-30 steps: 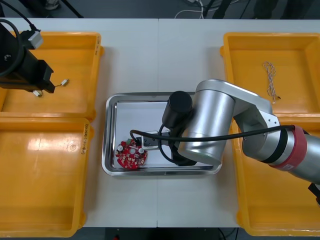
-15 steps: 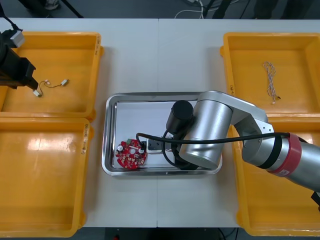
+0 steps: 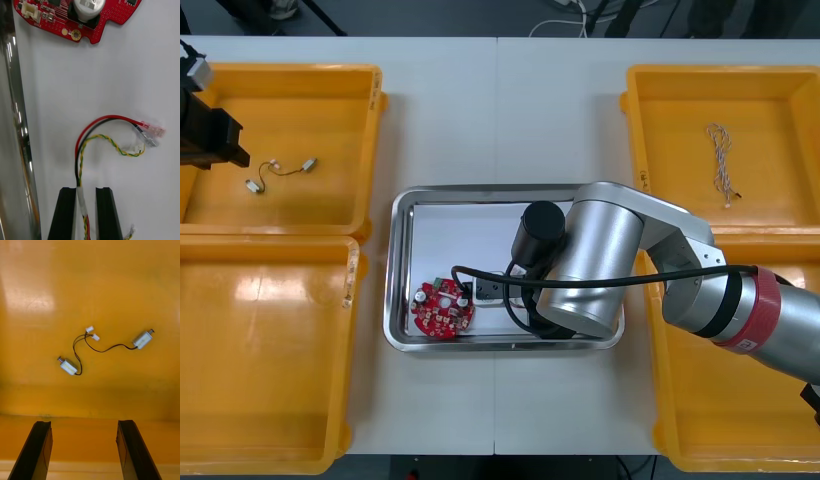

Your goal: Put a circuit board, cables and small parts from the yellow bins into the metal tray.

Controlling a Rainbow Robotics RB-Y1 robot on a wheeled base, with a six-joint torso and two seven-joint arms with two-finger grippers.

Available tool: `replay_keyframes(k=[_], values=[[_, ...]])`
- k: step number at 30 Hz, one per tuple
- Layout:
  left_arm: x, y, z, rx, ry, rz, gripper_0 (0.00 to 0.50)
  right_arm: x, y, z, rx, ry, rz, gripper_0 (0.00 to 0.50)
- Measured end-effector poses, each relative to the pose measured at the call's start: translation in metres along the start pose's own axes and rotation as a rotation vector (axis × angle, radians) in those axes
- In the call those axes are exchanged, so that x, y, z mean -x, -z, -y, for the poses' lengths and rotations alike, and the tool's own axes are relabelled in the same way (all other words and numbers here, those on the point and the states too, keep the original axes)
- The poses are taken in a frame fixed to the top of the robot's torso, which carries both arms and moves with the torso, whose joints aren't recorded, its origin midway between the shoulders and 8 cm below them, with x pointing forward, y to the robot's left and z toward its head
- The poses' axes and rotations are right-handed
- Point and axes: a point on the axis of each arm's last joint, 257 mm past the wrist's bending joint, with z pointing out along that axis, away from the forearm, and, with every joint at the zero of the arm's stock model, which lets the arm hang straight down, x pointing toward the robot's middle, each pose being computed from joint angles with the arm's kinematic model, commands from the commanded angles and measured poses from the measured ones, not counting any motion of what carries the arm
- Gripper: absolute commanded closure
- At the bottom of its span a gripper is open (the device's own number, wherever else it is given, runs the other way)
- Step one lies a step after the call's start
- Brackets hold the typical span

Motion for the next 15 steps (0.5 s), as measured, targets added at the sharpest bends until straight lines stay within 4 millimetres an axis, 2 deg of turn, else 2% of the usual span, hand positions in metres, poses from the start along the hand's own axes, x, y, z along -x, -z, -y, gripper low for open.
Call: replay_keyframes(k=[1, 2, 5, 10, 15], values=[[0.002, -0.002, -0.003, 0.001, 0.01, 0.004, 0.0, 0.0, 0.0, 0.0, -0.002, 0.0, -0.001, 0.022], [0.002, -0.005, -0.006, 0.002, 0.02, 0.006, 0.0, 0.0, 0.0, 0.001, -0.003, 0.0, -0.001, 0.0], [0.005, -0.012, -0.013, 0.003, 0.017, 0.017, 0.0, 0.0, 0.0, 0.001, -0.005, 0.0, -0.002, 0.0], [0.005, -0.023, -0.025, 0.006, -0.083, 0.021, 0.0, -0.001, 0.0, 0.003, -0.012, 0.001, -0.009, 0.0], [0.007, -0.032, -0.032, 0.01, -0.13, 0.039, 0.0, -0.015, 0.004, -0.002, 0.014, -0.006, -0.07, 0.0]])
